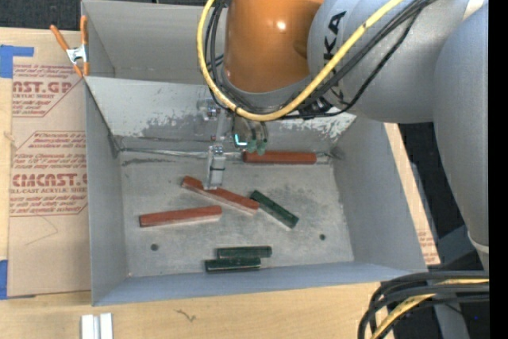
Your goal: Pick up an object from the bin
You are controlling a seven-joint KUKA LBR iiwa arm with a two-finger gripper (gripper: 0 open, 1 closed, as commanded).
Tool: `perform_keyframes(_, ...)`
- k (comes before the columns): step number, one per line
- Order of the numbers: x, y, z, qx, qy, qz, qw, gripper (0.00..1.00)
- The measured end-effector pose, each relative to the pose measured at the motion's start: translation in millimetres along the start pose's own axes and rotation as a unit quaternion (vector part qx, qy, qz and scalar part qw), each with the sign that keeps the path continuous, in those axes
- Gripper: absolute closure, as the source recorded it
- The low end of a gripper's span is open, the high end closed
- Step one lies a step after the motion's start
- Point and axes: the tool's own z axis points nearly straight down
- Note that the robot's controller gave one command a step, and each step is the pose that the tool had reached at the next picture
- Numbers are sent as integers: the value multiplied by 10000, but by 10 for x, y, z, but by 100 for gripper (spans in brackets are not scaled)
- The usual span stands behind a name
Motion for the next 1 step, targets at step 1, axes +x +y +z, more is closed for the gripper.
perform_keyframes(1, 282, -991, 1618, 5, 2, -212, 9998, 0)
